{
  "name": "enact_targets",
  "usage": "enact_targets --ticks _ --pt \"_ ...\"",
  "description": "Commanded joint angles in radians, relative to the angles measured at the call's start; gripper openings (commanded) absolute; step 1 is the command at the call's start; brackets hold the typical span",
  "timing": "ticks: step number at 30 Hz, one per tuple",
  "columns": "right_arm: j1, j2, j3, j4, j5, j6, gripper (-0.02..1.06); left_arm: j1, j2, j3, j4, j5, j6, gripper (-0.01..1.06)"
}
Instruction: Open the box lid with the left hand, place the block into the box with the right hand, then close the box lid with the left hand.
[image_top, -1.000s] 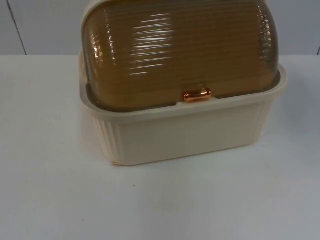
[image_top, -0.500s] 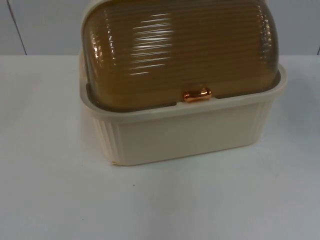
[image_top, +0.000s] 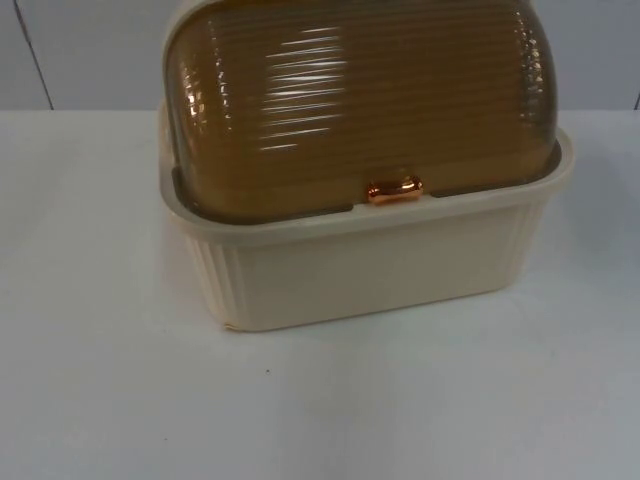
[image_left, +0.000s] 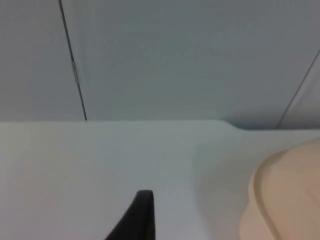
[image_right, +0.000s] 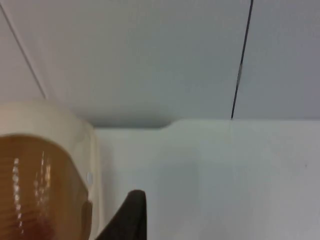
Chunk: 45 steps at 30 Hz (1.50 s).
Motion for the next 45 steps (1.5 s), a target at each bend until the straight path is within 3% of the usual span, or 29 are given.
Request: enact_targets --ticks 1,9,13,21,27,30,36,45 --pt "0.003 -0.004 -0.02 0.001 -0.072 -0.002 1.05 -0.004 -0.05 0.003 -0.011 -0.045 -0.005 1.05" --pt "0.003 -0.021 -0.028 -0.003 -0.028 -0.023 1.05 -0.004 -0.19 0.003 0.11 -0.043 0.01 1.05" --pt "0.003 -0.027 -0.028 -0.003 0.014 -0.023 1.05 -0.004 -0.233 0.003 0.185 0.017 0.01 1.05" --pt "0.003 -0.095 0.024 -0.007 0.054 -0.023 1.05 -0.02 -0.273 0.003 0.174 0.165 0.01 1.05" --pt "0.001 -0.312 0.072 -0.062 0.137 -0.02 1.05 -0.021 -0.46 0.003 0.157 0.25 0.018 1.05" --pt "0.001 -0.439 0.072 -0.062 0.223 -0.017 1.05 -0.021 -0.582 0.003 0.157 0.311 0.018 1.05" --pt "0.001 -0.631 0.072 -0.064 0.29 0.019 1.05 -0.021 -0.778 0.003 0.157 0.4 0.018 1.05" --pt "0.001 -0.808 0.072 -0.074 0.362 0.03 1.05 -0.021 -0.985 0.003 0.159 0.447 0.018 1.05"
